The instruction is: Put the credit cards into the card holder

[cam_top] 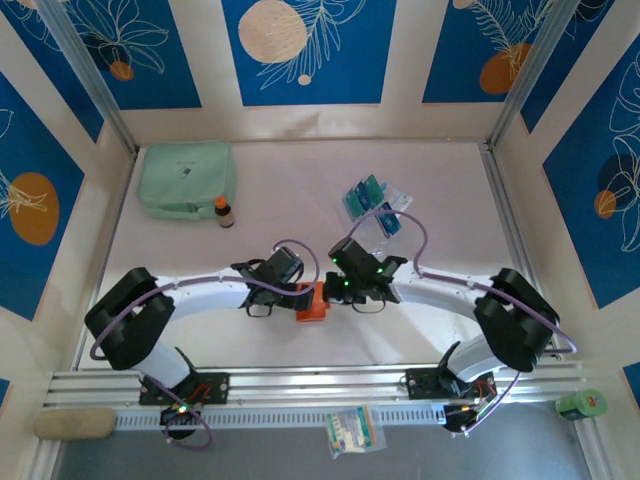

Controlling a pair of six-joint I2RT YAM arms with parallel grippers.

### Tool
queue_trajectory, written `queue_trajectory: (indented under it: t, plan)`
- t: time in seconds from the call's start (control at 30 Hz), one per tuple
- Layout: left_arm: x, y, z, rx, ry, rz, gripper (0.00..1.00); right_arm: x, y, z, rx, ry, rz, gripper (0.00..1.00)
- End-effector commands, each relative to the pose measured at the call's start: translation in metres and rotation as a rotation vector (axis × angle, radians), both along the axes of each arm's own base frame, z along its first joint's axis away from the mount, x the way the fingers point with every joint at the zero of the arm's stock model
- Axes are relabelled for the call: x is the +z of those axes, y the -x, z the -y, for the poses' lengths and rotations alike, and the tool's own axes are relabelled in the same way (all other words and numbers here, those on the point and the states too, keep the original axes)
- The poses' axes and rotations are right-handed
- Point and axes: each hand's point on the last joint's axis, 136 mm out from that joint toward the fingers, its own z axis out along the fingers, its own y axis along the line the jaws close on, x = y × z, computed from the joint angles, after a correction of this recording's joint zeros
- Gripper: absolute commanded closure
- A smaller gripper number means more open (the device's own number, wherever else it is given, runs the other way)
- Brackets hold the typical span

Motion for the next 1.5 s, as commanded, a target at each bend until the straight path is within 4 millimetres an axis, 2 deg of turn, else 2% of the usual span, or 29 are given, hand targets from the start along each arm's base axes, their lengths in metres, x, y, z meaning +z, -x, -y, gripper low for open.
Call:
queue_trajectory:
  t: [0.0,0.07,0.17,0.43,0.7,0.9,1.03,1.47]
  plan:
    - [-0.009,0.008,-0.023,-0.014,-0.156,-0.014,0.00,-0.002,-0.001,0.021,-0.016,0.051,-0.009,0.95]
    - [-0.008,0.008,-0.024,-0.017,-0.179,-0.002,0.00,-0.003,-0.003,0.026,-0.014,0.066,-0.019,0.94]
    - [-0.008,0.008,-0.025,-0.031,-0.211,0.009,0.00,-0.004,-0.005,0.027,0.006,0.100,-0.029,0.87]
    - [-0.009,0.008,-0.023,-0.038,-0.222,0.020,0.00,-0.007,-0.006,0.012,0.058,0.117,-0.048,0.73]
    - [-0.011,0.010,-0.024,-0.037,-0.223,0.019,0.00,-0.013,-0.007,-0.002,0.091,0.132,-0.060,0.71]
    - [-0.011,0.010,-0.024,-0.032,-0.217,0.022,0.00,-0.022,-0.006,-0.004,0.100,0.165,-0.080,0.70]
    - [-0.011,0.010,-0.024,-0.031,-0.215,0.022,0.00,-0.028,-0.005,0.000,0.095,0.188,-0.088,0.73]
    - [-0.013,0.010,-0.023,-0.034,-0.212,0.024,0.00,-0.022,-0.003,0.009,0.079,0.176,-0.074,1.00]
